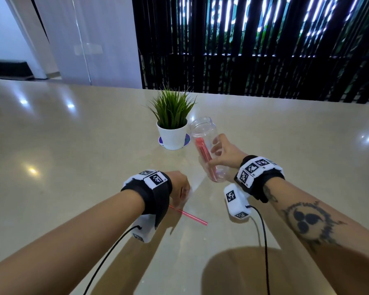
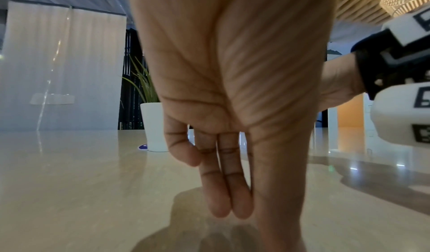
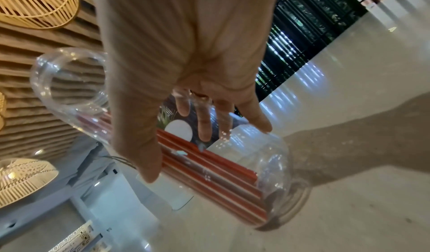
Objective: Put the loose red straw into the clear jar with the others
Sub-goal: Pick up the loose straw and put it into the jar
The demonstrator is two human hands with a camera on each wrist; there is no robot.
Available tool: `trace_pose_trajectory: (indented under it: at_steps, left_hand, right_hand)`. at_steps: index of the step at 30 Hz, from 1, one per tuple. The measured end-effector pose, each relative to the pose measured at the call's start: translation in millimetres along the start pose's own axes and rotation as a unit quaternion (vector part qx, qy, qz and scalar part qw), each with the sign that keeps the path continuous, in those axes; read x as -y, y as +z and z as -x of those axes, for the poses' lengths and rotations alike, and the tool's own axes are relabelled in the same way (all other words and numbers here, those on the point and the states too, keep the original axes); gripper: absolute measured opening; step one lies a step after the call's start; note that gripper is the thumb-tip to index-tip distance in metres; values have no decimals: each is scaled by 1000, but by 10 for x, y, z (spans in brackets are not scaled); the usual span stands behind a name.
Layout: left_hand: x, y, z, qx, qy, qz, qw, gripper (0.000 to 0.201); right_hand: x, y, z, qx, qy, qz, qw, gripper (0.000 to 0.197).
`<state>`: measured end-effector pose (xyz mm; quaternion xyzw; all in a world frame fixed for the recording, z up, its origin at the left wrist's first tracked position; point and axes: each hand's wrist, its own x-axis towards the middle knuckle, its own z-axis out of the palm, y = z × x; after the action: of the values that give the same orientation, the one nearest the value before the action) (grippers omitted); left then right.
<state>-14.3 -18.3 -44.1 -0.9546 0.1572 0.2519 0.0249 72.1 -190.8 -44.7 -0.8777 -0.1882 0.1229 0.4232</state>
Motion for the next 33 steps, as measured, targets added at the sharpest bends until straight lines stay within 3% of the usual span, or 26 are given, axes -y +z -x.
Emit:
trace_pose_trajectory:
  at_steps: [8, 13, 24, 30, 33]
  left_hand:
    - [-123, 77, -19, 18, 18, 34, 999, 28]
    - [-190, 75, -32, 29, 28, 16, 999, 23]
    - [-135, 128, -40, 56, 49, 42, 996, 16]
    - [-83, 45, 11, 24, 68, 157, 985, 25]
    - [-68, -151, 71, -12, 94, 257, 962, 23]
  right_hand:
    - [-158, -65, 135, -16, 24, -106, 994, 67]
    - [-184, -46, 192, -48, 28, -115, 992, 71]
    - [-227, -21, 238, -45, 24, -134, 990, 74]
    - [-263, -4, 248, -51, 20, -133, 990, 72]
    - [-268, 0, 253, -56, 14, -133, 989, 70]
